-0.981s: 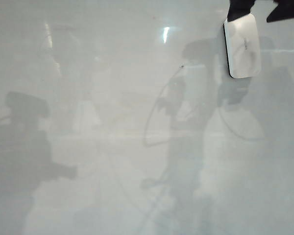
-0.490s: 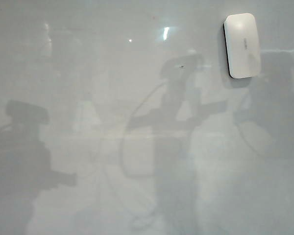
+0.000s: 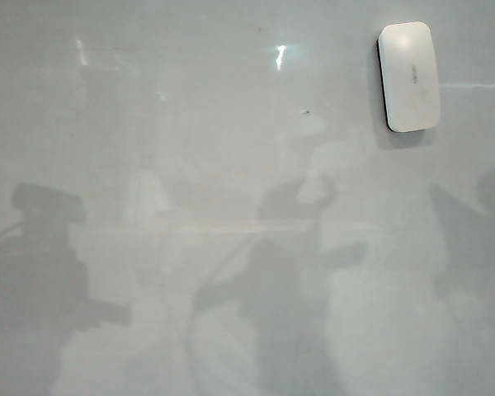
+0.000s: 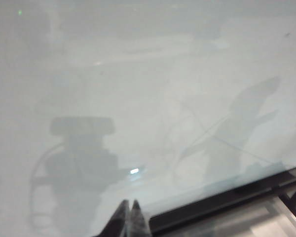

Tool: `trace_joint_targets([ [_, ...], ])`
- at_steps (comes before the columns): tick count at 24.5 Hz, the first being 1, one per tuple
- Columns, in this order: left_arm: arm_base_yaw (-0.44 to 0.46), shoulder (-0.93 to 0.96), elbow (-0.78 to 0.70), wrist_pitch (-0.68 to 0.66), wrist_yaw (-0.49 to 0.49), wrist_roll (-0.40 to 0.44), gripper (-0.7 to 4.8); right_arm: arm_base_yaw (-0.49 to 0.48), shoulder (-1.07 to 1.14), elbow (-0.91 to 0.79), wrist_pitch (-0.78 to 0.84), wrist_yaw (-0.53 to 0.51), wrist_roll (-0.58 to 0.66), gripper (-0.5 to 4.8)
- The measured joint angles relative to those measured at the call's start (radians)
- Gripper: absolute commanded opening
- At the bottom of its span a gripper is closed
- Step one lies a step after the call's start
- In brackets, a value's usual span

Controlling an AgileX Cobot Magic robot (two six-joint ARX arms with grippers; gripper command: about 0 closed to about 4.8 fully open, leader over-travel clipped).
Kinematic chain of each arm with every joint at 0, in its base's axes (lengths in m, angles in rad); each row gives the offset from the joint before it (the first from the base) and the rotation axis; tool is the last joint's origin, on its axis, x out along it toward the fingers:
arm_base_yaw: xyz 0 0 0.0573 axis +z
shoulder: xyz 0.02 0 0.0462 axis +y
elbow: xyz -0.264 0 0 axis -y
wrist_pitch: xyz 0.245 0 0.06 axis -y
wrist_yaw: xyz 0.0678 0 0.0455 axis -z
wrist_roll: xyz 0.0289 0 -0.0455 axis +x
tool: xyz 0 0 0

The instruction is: Grab the whiteboard eraser that is attached to the surface of the whiteboard and use it to clean the writing on the whiteboard.

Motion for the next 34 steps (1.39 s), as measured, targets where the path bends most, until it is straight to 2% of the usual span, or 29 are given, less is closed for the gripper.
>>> trace_joint_targets([
  [5,0.0,0.0,-0.002,-0.072,0.001,0.0,-0.05,0.032,-0.113,-0.081,0.007,-0.082,0.037,0.04],
  [12,0.0,-0.001,-0.002,-0.072,0.0,0.0,-0.05,0.033,-0.133,-0.086,-0.021,-0.088,0.031,0.05],
  [18,0.0,-0.001,-0.002,-0.072,0.0,0.0,-0.05,0.033,-0.132,-0.106,-0.154,0.01,-0.04,0.04],
  [23,0.0,-0.001,-0.002,-0.072,0.0,0.0,-0.05,0.016,-0.129,-0.239,-0.18,0.048,-0.101,0.04],
  [28,0.0,-0.001,-0.002,-0.072,0.0,0.0,-0.05,-0.207,-0.149,-0.381,-0.116,-0.1,-0.106,0.04],
  [30,0.0,-0.001,-0.002,-0.072,0.0,0.0,-0.05,-0.34,-0.183,-0.378,-0.094,-0.162,-0.107,0.04],
  [34,0.0,-0.001,-0.002,-0.072,0.0,0.0,-0.05,-0.509,-0.183,-0.38,-0.09,-0.174,-0.107,0.04],
])
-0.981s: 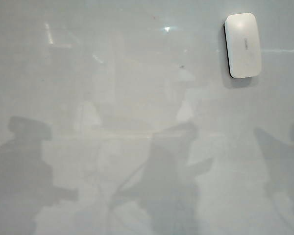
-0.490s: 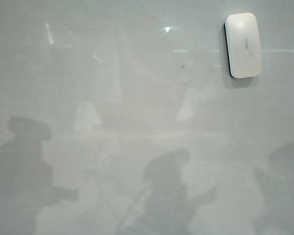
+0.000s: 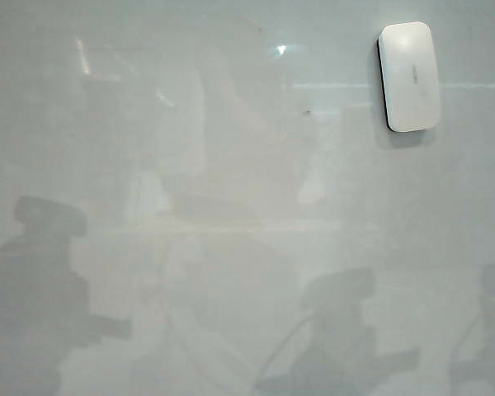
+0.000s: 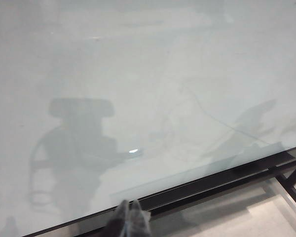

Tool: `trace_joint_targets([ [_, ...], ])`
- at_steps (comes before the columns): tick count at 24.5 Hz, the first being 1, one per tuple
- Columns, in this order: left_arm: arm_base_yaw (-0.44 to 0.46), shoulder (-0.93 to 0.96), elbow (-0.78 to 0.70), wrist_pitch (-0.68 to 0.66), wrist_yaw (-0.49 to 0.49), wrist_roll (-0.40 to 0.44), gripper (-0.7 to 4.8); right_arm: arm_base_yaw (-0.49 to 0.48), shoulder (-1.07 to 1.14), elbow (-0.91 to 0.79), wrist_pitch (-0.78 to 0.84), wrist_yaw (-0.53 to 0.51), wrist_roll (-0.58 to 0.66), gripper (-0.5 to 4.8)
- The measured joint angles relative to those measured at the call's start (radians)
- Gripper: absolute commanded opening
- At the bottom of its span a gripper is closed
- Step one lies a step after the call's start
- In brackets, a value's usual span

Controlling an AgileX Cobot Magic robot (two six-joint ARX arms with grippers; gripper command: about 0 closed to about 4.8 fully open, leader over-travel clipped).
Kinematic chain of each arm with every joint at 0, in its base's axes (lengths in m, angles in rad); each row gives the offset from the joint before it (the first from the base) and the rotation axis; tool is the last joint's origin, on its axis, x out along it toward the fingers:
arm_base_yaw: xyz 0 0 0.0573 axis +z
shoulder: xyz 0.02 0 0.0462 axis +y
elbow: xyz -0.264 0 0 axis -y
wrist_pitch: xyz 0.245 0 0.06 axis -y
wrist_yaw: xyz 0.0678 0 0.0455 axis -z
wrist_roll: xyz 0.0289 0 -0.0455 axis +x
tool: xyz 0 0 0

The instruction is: Grab the whiteboard eraser that is attached to the surface of the whiteboard and use it to clean the writing on the whiteboard.

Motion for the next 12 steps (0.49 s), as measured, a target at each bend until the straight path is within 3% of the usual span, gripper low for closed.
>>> trace_joint_targets([
  [4,0.0,0.0,0.0,0.0,0.0,0.0,-0.05,-0.156,-0.018,-0.033,0.003,-0.02,0.0,0.04],
  [12,0.0,0.0,0.0,0.0,0.0,0.0,-0.05,-0.237,-0.019,-0.096,0.014,-0.116,0.013,0.04],
])
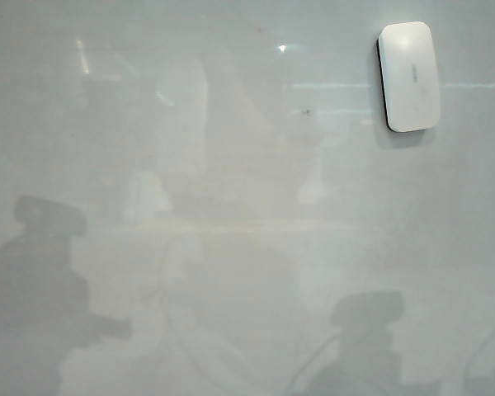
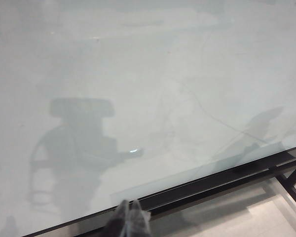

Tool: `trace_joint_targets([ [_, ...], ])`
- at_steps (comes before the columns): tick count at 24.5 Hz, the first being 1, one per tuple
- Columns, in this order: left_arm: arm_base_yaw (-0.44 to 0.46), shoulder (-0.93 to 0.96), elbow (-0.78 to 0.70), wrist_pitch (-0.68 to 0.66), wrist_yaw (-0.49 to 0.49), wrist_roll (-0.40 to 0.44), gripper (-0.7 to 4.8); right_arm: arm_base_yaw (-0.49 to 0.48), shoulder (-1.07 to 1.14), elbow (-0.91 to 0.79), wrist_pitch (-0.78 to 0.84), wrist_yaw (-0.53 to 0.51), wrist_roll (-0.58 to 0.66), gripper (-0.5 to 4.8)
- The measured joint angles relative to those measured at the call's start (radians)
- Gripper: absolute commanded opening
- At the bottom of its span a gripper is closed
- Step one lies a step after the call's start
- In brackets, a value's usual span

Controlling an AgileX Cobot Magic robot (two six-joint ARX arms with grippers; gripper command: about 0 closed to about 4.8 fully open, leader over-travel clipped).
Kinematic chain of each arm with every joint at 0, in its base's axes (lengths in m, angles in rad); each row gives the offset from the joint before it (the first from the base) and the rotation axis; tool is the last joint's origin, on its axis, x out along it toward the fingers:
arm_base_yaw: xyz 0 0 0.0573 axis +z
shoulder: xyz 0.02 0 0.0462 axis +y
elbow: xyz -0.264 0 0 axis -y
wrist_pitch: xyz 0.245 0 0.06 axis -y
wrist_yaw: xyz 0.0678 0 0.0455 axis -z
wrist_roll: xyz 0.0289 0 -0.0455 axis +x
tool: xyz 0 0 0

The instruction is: Grab the whiteboard eraser that is attached to the surface of the whiteboard and use it to clean the writing on the whiteboard.

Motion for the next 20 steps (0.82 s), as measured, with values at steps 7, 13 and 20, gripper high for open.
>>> trace_joint_targets([
  [7,0.0,-0.002,0.0,0.0,0.0,0.0,-0.05,-0.061,0.0,0.0,-0.056,0.0,0.013,0.04],
  [13,0.0,-0.002,0.0,0.0,0.0,0.0,-0.05,-0.06,0.0,0.0,-0.059,0.0,0.013,0.04],
  [20,0.0,-0.002,0.0,0.0,0.0,0.0,-0.05,-0.06,0.0,0.0,-0.059,0.0,0.013,0.04],
])
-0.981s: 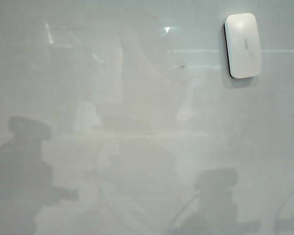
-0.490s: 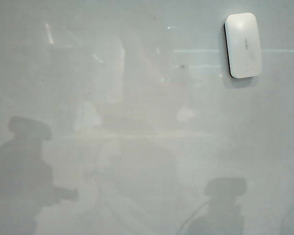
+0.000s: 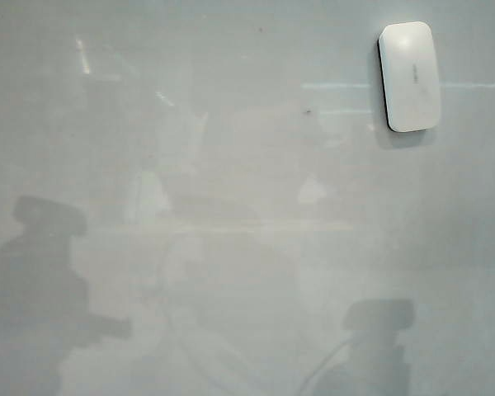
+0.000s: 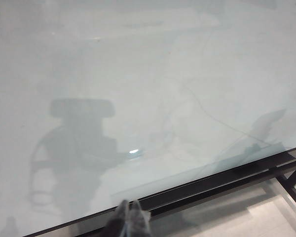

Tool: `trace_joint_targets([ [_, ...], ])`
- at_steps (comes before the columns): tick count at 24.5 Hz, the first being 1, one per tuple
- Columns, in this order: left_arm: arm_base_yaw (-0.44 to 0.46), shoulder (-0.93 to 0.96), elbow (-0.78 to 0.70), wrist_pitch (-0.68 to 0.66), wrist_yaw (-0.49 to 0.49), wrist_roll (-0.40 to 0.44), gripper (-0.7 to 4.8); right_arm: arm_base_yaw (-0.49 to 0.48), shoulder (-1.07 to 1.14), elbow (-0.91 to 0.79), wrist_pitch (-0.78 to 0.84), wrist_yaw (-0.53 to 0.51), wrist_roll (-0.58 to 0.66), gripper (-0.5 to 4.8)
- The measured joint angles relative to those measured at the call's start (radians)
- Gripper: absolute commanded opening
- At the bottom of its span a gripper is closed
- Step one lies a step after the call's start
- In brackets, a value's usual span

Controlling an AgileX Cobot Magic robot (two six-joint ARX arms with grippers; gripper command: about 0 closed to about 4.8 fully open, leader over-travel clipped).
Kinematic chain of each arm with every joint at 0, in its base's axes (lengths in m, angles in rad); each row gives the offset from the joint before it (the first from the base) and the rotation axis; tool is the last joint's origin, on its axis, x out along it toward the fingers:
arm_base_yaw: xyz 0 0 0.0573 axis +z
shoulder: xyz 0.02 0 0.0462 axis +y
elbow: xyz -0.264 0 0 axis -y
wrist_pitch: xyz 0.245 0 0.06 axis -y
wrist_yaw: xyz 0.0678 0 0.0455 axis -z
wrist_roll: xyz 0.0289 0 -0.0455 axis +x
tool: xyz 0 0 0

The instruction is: Grab the whiteboard eraser that is attached to the surface of the whiteboard and use it to clean the writing on the whiteboard.

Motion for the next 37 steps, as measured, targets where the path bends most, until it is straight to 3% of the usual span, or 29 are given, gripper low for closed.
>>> trace_joint_targets([
  [10,-0.006,-0.04,-0.016,-0.002,-0.003,0.0,-0.05,0.0,0.0,0.0,0.0,0.0,0.0,0.04],
  [15,0.103,-0.13,-0.054,0.036,0.021,0.0,-0.05,0.0,0.0,0.0,0.0,0.0,0.0,0.04],
  [19,0.208,-0.162,-0.162,0.158,0.043,-0.04,-0.05,0.0,0.0,0.0,0.0,0.0,0.0,0.04],
  [27,0.213,-0.163,-0.399,0.333,0.018,-0.044,-0.05,0.0,0.0,0.0,0.0,0.0,0.0,0.04],
  [37,0.213,-0.164,-0.428,0.364,-0.087,-0.046,-0.05,0.0,0.0,0.0,0.0,0.0,0.0,0.04],
])
